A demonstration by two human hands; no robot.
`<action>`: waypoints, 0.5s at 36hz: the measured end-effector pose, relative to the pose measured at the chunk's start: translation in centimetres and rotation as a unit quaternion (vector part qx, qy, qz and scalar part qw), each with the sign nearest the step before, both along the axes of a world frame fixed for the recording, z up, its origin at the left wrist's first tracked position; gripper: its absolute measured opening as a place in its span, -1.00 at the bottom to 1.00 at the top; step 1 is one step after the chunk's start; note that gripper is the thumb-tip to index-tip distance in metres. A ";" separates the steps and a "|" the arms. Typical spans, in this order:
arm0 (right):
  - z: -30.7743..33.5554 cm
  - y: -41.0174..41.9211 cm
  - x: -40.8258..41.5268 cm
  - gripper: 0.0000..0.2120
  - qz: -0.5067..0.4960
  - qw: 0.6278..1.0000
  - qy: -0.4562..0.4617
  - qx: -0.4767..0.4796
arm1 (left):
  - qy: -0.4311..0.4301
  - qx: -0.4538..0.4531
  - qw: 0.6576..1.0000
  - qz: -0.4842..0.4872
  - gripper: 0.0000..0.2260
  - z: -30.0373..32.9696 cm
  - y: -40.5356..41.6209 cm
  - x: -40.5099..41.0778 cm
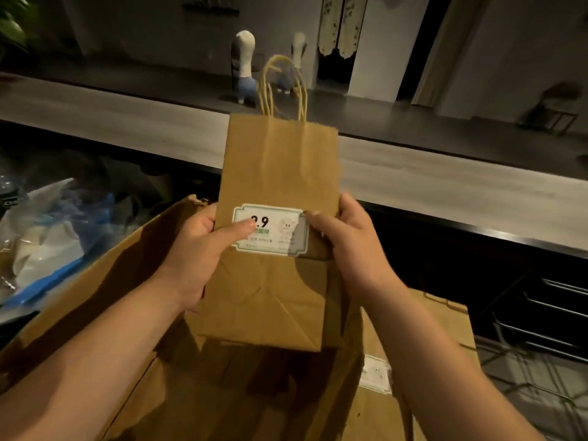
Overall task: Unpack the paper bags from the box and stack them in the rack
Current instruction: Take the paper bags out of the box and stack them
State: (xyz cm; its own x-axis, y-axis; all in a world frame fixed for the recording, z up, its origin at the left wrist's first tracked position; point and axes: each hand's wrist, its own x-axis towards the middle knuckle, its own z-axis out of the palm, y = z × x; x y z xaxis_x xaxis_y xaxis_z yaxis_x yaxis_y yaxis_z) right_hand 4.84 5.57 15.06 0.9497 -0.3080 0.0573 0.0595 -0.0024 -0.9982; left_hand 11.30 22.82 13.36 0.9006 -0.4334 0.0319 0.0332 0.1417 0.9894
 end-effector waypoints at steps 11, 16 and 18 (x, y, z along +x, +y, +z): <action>0.1 -5.8 -6.2 -0.87 -0.065 0.997 0.025 0.035 | 0.088 0.000 0.995 -0.050 -0.84 1.3 -8.1 -5.9; -1.4 -8.9 -9.7 -0.87 -0.089 0.993 0.052 0.061 | 0.040 0.060 0.996 -0.056 -0.85 0.5 -11.6 -8.8; -2.2 -10.1 -10.7 -0.87 -0.104 0.990 0.062 0.073 | 0.020 0.088 0.995 -0.044 -0.84 0.0 -12.8 -9.8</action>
State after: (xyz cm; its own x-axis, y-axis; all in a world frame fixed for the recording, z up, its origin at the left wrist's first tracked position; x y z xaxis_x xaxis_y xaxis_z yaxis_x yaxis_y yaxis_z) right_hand -5.85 -4.51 12.84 0.8623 -0.4932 -0.1150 -0.0496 0.1439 -0.9884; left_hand 1.54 9.97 13.35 0.8584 -0.5055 -0.0867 0.0779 -0.0386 0.9962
